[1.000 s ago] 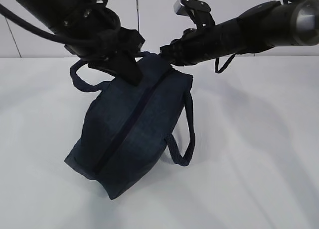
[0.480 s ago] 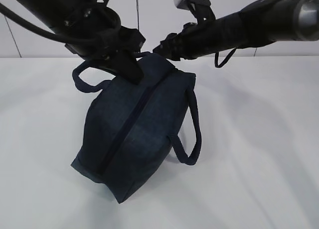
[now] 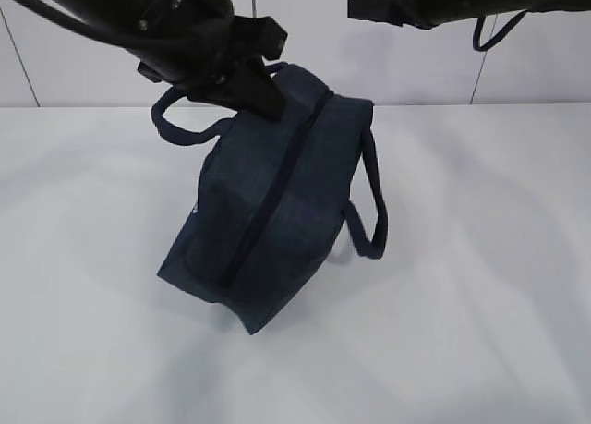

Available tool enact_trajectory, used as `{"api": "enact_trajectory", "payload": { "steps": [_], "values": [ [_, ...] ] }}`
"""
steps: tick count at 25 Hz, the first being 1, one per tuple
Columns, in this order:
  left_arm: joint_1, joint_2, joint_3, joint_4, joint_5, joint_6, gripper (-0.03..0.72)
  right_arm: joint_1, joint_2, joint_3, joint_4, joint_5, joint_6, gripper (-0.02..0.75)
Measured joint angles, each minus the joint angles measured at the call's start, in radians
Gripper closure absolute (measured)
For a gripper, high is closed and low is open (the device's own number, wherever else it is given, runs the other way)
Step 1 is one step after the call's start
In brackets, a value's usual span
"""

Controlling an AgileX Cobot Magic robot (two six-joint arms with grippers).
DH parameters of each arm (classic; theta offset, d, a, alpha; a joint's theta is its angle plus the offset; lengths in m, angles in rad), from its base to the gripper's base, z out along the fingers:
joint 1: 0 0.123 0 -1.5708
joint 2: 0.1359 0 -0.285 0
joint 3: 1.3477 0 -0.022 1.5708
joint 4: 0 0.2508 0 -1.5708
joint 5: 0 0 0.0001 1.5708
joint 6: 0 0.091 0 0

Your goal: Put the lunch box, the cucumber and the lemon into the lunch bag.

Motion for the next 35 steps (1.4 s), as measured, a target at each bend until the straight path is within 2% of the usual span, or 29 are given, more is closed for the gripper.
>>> {"api": "enact_trajectory", "payload": {
  "steps": [6, 12, 14, 17, 20, 23, 25, 28, 35],
  "values": [
    [0.0, 0.072, 0.0, -0.179, -0.181, 0.0, 0.697, -0.052, -0.007, 0.0, -0.007, 0.068, 0.024, 0.44],
    [0.002, 0.182, 0.0, -0.345, -0.34, 0.0, 0.697, -0.058, -0.007, 0.0, -0.011, 0.093, 0.026, 0.44],
    [0.006, 0.206, 0.0, -0.37, -0.374, 0.0, 0.697, -0.058, -0.007, 0.0, -0.013, 0.105, 0.027, 0.44],
    [0.02, 0.208, -0.002, -0.369, -0.384, 0.0, 0.693, -0.058, -0.007, 0.0, -0.013, 0.111, 0.029, 0.44],
    [0.048, 0.208, -0.004, -0.369, -0.368, 0.0, 0.648, -0.058, -0.007, 0.0, -0.013, 0.116, 0.037, 0.44],
    [0.081, 0.208, -0.01, -0.372, -0.323, 0.0, 0.523, -0.058, -0.007, 0.0, -0.013, 0.12, 0.044, 0.44],
    [0.105, 0.208, -0.012, -0.377, -0.288, 0.0, 0.403, -0.058, -0.007, 0.0, -0.013, 0.121, 0.046, 0.44],
    [0.131, 0.203, -0.013, -0.365, -0.254, 0.0, 0.294, -0.058, -0.007, 0.0, -0.013, 0.126, 0.064, 0.44],
    [0.159, 0.067, -0.013, -0.15, -0.229, 0.0, 0.258, -0.058, -0.067, 0.0, -0.015, 0.123, 0.109, 0.441]
  ]
}}
